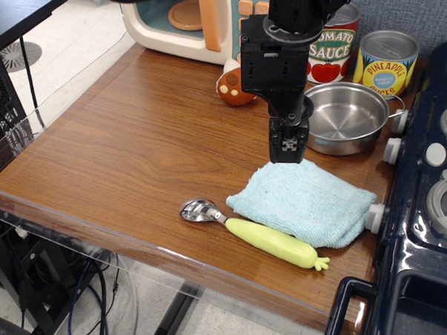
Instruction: PICK UP THE VESSEL KEEP NEAR TO THE WHITE TOWEL
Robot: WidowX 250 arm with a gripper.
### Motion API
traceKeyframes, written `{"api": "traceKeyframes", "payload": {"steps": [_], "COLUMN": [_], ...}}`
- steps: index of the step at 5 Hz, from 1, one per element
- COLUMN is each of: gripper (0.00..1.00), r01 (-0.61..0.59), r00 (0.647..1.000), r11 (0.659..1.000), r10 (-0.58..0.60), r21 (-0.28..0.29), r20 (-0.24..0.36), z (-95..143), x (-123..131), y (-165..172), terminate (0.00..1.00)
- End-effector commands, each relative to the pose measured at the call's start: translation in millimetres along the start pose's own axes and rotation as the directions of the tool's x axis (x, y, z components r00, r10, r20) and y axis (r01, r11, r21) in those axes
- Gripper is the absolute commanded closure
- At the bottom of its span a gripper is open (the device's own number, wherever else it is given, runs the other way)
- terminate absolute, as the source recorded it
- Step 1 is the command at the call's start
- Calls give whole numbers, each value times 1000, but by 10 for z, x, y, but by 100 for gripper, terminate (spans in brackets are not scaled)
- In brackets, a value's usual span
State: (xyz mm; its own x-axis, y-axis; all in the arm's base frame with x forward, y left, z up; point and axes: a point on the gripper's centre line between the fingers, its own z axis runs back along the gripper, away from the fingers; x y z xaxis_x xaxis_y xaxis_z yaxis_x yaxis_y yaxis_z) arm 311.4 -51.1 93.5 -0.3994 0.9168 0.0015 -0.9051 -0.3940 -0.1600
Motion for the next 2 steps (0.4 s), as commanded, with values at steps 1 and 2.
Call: {"api": "traceKeyframes", "payload": {"steps": [1, 2], "gripper": [0, 0], "r01": [0, 32], "r00": [1000, 999], "r11": [1000, 999], "r10": [0, -32], "r21": [0, 11], "r20": [0, -18], "z": [0, -49], "x": [0, -87], "y": [0, -92], "terminate": [0, 0]}}
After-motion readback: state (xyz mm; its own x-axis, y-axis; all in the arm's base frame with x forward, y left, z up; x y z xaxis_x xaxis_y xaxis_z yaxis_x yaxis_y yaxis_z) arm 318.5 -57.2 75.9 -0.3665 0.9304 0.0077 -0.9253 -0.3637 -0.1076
